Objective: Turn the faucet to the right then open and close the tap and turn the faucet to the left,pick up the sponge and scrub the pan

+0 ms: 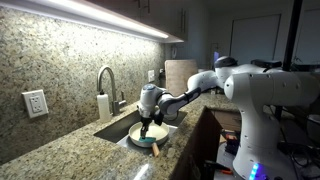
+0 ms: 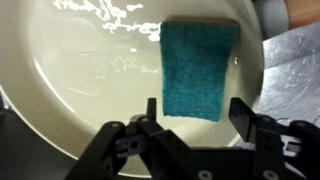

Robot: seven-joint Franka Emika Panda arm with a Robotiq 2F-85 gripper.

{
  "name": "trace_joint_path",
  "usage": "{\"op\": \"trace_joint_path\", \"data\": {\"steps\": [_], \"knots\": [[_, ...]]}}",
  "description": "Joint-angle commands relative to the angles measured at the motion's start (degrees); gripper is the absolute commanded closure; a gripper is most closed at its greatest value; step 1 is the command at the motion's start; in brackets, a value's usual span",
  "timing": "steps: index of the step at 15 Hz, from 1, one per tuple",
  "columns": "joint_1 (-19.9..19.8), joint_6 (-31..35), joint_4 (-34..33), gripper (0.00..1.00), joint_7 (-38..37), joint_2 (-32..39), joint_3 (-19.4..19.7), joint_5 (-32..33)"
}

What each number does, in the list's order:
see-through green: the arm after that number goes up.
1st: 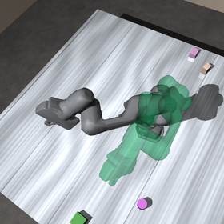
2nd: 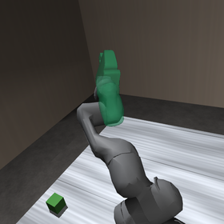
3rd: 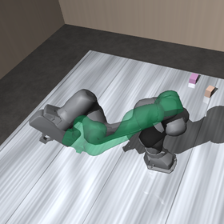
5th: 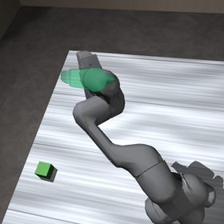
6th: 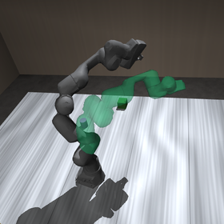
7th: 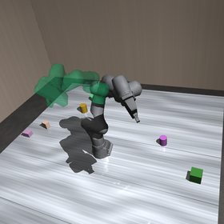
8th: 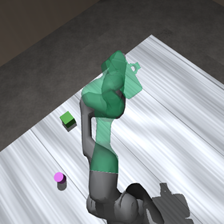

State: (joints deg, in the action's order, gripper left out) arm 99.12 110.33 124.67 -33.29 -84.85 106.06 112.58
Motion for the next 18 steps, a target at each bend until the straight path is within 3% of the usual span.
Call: {"op": "trace_joint_path", "data": {"steps": [1,8,18], "knots": [[1.31,3.06,0.01,0.55,0.65,0.00,1.53,-2.41],[1.41,2.59,-0.44,0.98,0.27,0.00,2.60,-4.27],[3.98,4.84,-5.93,1.00,2.40,-0.01,4.18,-6.45]]}}
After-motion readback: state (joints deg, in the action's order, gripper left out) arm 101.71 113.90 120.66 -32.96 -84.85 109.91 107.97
